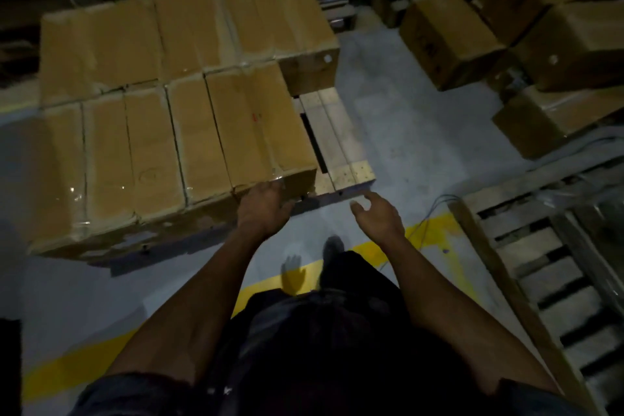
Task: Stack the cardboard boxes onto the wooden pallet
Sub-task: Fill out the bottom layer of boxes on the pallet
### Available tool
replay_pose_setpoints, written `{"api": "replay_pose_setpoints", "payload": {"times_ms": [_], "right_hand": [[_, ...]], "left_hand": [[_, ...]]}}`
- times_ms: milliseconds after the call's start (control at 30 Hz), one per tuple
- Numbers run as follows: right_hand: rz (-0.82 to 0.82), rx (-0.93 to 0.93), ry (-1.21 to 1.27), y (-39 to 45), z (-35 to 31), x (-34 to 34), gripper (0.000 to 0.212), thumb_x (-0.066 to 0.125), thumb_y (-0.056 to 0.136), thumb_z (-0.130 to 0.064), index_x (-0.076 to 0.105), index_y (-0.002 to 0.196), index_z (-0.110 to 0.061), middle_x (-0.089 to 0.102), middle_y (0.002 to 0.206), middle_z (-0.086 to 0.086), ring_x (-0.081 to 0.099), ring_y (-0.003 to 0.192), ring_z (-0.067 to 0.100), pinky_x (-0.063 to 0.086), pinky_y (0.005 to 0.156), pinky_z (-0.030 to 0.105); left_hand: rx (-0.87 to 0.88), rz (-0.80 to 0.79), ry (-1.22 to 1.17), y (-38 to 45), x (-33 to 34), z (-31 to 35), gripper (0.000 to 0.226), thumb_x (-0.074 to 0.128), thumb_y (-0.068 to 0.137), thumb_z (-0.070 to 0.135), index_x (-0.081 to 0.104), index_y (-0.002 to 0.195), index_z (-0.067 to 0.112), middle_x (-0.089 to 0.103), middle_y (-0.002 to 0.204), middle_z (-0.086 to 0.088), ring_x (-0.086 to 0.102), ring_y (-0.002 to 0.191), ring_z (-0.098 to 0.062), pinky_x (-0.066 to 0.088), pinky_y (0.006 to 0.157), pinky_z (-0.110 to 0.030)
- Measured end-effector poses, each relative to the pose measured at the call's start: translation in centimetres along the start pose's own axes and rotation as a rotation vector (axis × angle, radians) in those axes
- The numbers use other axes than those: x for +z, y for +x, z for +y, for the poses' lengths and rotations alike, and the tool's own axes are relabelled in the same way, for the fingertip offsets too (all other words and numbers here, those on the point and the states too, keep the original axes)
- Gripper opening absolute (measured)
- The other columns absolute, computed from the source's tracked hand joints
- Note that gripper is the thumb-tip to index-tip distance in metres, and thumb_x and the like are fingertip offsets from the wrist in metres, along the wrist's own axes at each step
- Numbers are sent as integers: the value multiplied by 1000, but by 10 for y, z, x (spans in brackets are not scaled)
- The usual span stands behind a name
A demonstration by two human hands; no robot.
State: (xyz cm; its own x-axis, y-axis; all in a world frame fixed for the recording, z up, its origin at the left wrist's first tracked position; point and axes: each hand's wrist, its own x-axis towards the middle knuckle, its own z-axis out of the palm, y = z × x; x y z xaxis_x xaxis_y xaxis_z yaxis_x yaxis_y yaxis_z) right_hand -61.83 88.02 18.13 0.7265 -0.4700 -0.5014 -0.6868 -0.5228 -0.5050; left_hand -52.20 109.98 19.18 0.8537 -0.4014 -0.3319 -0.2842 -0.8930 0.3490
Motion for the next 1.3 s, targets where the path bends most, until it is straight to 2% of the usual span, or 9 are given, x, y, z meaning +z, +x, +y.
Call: {"api": "replay_pose_setpoints", "payload": {"times_ms": [133, 267, 467, 567, 700, 867, 1033, 1300], "right_hand": [[53, 43, 17, -6, 19, -39, 59, 55, 99, -48, 46, 148, -15, 50, 148, 13, 47, 134, 36, 43, 104, 43], [72, 83, 47, 12, 37, -77, 61, 56, 98, -50, 46, 148, -17, 50, 148, 13, 47, 134, 36, 43, 104, 43], [70, 83, 67, 77, 78, -151, 67, 54, 95, -58, 44, 150, -20, 47, 151, 12, 44, 137, 35, 41, 108, 43], [55, 73, 72, 113, 98, -194, 69, 55, 94, -59, 44, 150, -20, 46, 152, 12, 43, 138, 34, 39, 109, 42], [53, 73, 79, 154, 120, -254, 70, 56, 94, -59, 43, 151, -19, 46, 152, 11, 44, 138, 34, 40, 111, 42], [112, 111, 119, 198, 141, -322, 68, 56, 95, -57, 44, 150, -20, 46, 152, 11, 43, 139, 33, 39, 111, 44], [163, 168, 160, 257, 157, -370, 68, 57, 94, -57, 45, 149, -20, 48, 151, 11, 44, 138, 33, 40, 111, 44], [198, 267, 185, 395, 164, -452, 69, 53, 96, -56, 42, 151, -16, 45, 154, 10, 42, 140, 32, 37, 114, 44]], "left_hand": [[52, 8, -28, -4, -6, 41, 58, 48, 99, 44, 42, 145, 9, 51, 142, -17, 46, 129, -34, 43, 102, -43], [92, -3, -30, 14, -6, 82, 57, 43, 100, 45, 45, 143, 7, 51, 141, -19, 47, 128, -34, 42, 99, -39], [78, -56, -61, 86, 8, 166, 64, 36, 99, 49, 37, 148, 8, 46, 147, -17, 41, 135, -31, 37, 105, -36], [67, -23, -65, 124, 15, 215, 73, 29, 93, 55, 39, 148, 8, 47, 147, -16, 42, 135, -31, 36, 107, -36], [79, 9, -82, 167, 15, 285, 61, 38, 101, 46, 40, 147, 7, 47, 147, -17, 43, 135, -32, 35, 108, -37], [122, 13, -98, 223, 7, 363, 71, 30, 94, 54, 41, 147, 7, 47, 147, -16, 43, 134, -32, 35, 109, -38], [176, -33, -99, 300, 12, 422, 72, 29, 93, 54, 39, 148, 8, 44, 150, -15, 39, 138, -31, 31, 111, -36], [276, -144, -77, 478, 17, 514, 80, 24, 85, 54, 39, 148, 7, 43, 150, -15, 38, 139, -30, 29, 114, -38]]}}
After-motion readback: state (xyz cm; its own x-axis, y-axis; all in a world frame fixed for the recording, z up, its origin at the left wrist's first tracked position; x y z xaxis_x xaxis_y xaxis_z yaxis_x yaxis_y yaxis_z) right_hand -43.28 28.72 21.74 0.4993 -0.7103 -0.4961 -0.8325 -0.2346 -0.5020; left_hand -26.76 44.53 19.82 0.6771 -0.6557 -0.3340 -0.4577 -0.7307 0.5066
